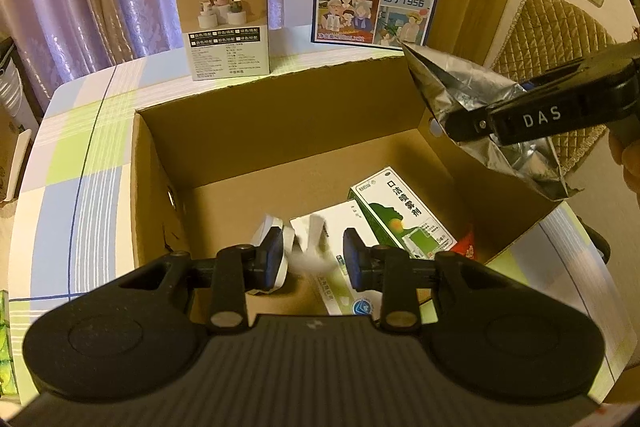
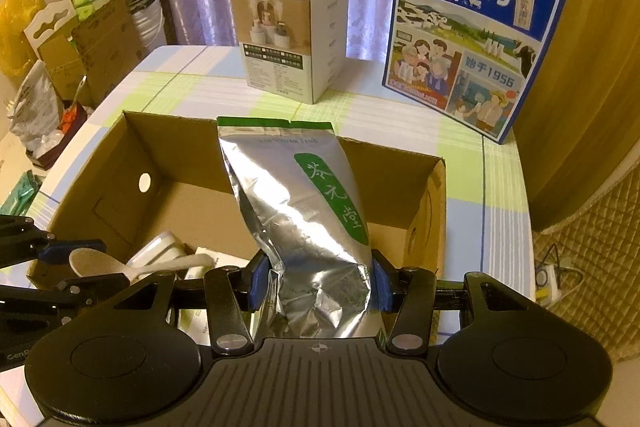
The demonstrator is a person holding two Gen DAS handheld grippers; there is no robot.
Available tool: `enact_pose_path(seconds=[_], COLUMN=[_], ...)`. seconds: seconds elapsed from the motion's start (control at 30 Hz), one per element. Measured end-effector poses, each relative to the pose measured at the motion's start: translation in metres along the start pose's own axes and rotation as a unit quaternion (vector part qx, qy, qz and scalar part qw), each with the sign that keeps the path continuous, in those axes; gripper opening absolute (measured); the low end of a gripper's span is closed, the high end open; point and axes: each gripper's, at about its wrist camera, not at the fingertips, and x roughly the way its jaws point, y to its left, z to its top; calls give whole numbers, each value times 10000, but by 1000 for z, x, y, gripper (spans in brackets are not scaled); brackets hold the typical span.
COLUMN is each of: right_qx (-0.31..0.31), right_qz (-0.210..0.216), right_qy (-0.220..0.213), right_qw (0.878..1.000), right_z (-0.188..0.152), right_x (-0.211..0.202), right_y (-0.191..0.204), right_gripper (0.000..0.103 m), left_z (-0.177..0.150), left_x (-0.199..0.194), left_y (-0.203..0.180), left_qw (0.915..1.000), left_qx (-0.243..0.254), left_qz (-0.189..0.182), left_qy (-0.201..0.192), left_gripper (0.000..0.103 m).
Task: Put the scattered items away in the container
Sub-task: 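Open the left gripper to drop the spoon while the right drops the foil bag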
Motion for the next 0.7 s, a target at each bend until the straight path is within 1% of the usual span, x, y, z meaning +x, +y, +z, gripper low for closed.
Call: enact_pose_path(seconds=[0.03, 0.07, 0.1, 0.23, 0.33, 0.4, 0.53, 0.7], right_qx=[5, 12, 19, 59, 92, 114, 105, 211], right_qz=[6, 10, 12, 15, -8, -5, -44, 3], right_qy=[5, 8, 9, 46, 53, 37, 24, -42], right_qw=[10000, 10000, 10000, 10000, 9999, 9999, 9999, 9998], right_z=[0, -1, -2, -3, -5, -5, -4, -6], right_x=[0, 1, 0, 2, 3, 2, -1, -3], right_y=[0, 0, 0, -1, -4, -5, -5, -8], right_gripper=[48, 48, 48, 48, 48, 45, 44, 45], left_z=[0, 0, -1, -4, -6, -7, -8, -10], left_x=[0, -1, -1, -3, -4, -5, -6, -10], left_y=[0, 0, 0, 2, 3, 4, 3, 1], left_qw=[10000, 10000, 10000, 10000, 10000, 9999, 9999, 9999], left_qx=[-22, -41, -35, -23, -22, -24, -26, -9], left_qz=[4, 1, 9, 60, 96, 116, 141, 149], left_qy=[-6, -6, -12, -6, -6, -9, -23, -57], left_gripper=[29, 36, 38, 38, 40, 40, 42, 48])
